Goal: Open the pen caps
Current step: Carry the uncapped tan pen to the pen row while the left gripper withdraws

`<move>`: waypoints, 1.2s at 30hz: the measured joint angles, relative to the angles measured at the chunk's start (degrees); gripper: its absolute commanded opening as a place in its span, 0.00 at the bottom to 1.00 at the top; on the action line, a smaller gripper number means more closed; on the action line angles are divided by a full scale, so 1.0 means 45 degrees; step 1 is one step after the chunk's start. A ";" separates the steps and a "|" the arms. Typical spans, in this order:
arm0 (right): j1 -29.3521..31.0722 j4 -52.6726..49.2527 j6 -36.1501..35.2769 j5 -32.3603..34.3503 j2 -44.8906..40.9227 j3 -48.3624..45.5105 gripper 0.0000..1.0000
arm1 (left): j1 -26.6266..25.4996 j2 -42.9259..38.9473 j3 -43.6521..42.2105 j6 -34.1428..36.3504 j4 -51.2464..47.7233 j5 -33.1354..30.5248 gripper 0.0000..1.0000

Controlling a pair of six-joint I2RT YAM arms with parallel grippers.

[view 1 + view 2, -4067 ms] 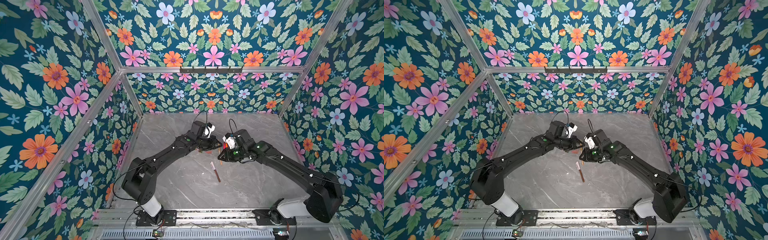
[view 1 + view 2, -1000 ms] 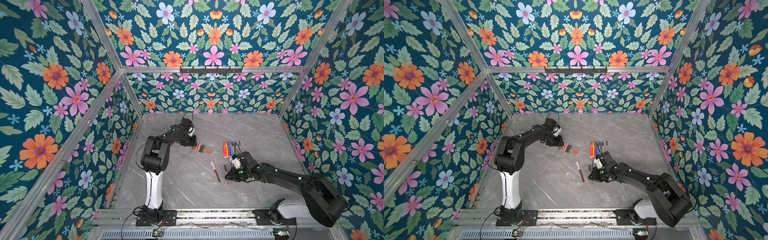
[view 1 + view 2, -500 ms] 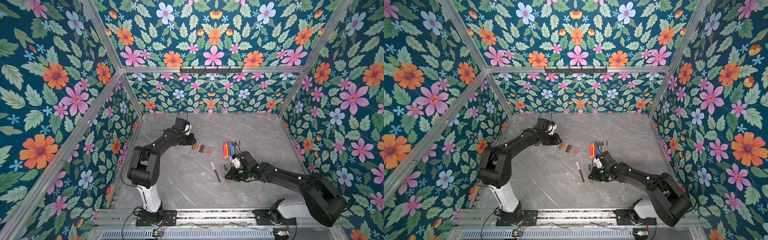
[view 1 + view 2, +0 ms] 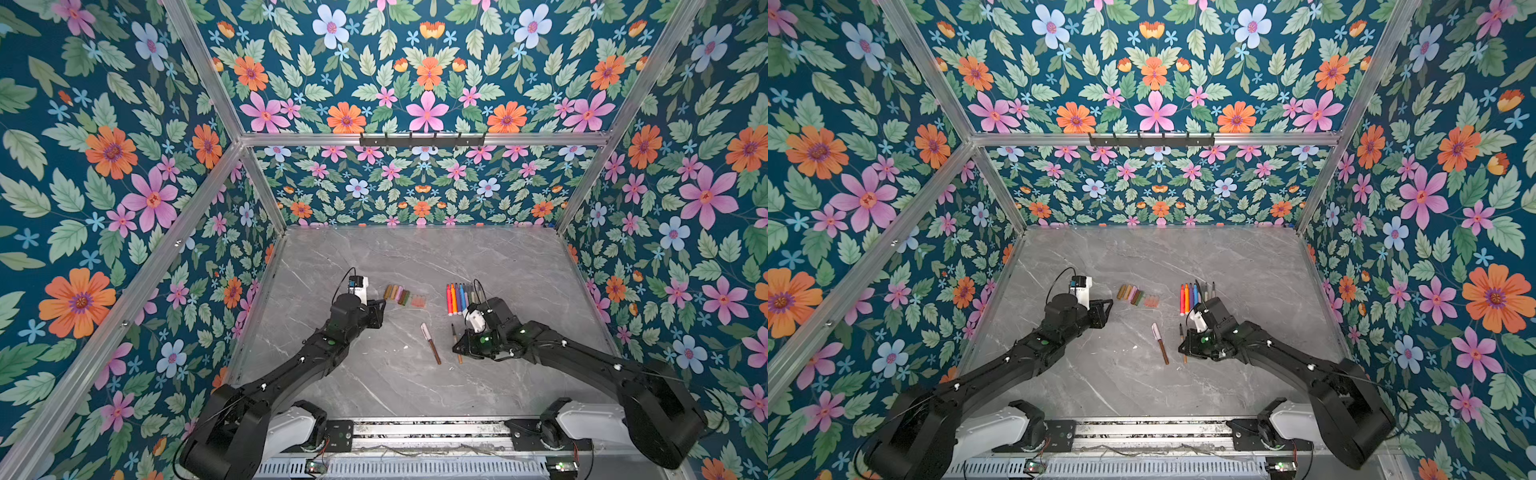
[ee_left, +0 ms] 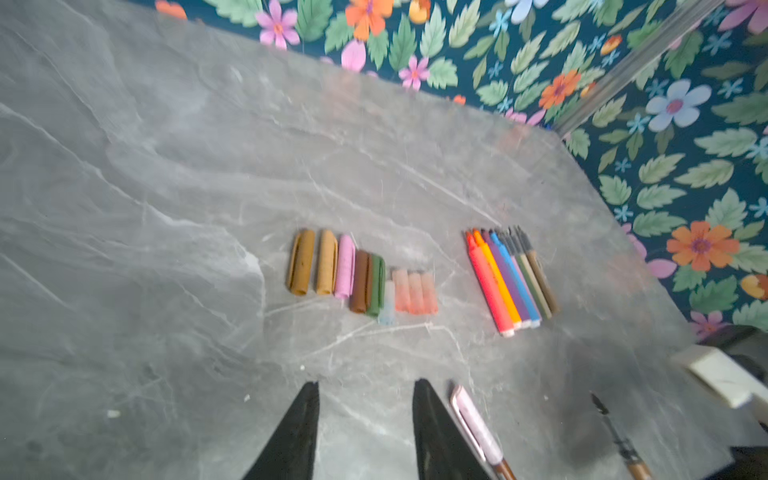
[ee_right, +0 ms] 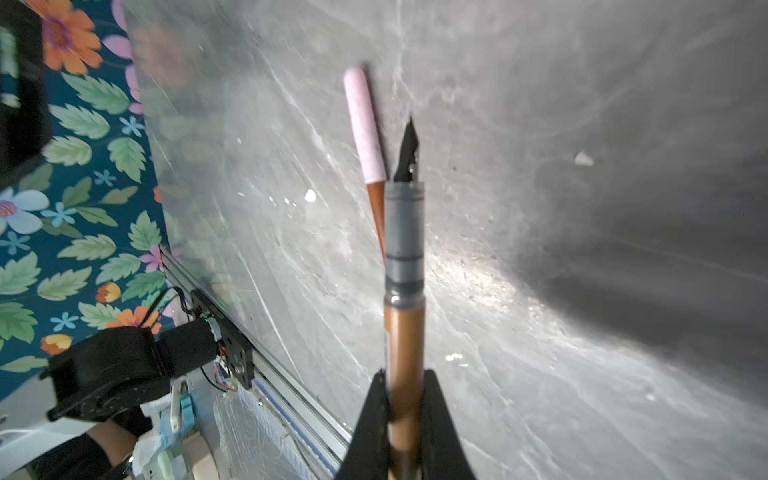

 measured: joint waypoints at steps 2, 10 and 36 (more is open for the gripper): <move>-0.0845 -0.0593 -0.0520 0.0369 -0.0806 0.0622 0.00 | -0.0034 -0.0039 -0.0262 -0.0189 0.0350 -0.0131 0.39; -0.6479 -0.1370 -0.2191 -0.0617 0.0563 0.2477 0.00 | -0.0034 -0.1234 -0.1792 -0.1010 0.1132 -0.0393 0.39; -0.8908 0.2433 -0.2448 -0.3944 0.8019 0.3400 0.02 | -0.0034 -0.1598 -0.3594 -0.1637 0.2438 -0.0287 0.37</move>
